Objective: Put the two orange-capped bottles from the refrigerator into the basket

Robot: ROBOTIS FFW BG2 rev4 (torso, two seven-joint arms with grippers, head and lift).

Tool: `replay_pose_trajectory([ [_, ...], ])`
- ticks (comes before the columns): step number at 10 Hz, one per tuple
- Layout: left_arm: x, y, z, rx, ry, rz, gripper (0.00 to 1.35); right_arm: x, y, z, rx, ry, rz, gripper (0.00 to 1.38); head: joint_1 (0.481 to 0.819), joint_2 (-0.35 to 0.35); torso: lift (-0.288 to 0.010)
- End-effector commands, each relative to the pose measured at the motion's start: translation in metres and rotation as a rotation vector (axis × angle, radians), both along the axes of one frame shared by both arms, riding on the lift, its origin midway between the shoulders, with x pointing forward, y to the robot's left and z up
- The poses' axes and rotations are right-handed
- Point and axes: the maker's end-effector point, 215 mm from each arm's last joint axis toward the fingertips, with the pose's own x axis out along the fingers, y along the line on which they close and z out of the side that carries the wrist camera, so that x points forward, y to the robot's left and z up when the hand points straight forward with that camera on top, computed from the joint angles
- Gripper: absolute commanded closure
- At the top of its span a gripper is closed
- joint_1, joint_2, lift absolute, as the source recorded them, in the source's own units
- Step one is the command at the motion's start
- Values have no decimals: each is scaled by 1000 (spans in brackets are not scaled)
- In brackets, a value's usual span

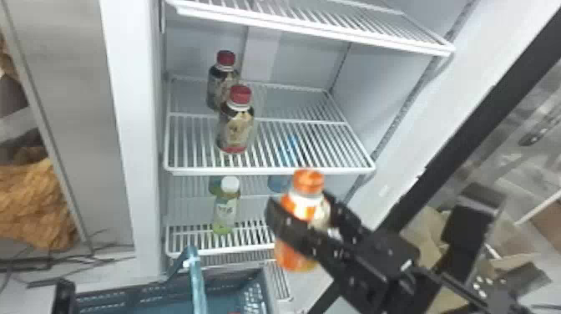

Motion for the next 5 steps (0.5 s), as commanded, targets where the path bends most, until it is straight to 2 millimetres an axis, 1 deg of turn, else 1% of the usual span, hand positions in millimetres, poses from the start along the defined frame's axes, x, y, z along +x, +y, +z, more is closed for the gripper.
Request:
replay_pose_trajectory([
  [1,0,0,0,1,0,0,1197,-28,1,-30,-37,146,23,734,695,-350,-40],
  [2,0,0,0,2,-2,-2,1197,-41,5,-49,-35,228,54,734,695,-350,-40],
  [3,0,-1,1,0,-4,-3,1197,-48,10,-63,-18,279,78,734,695,-350,-40],
  [4,0,-1,1,0,-4,-3,1197,-57,15,-75,-13,330,97,734,695,-350,-40],
  [5,0,-1,1,0,-6,-6,1197,-64,23,-83,1,372,130,734,695,-350,-40],
])
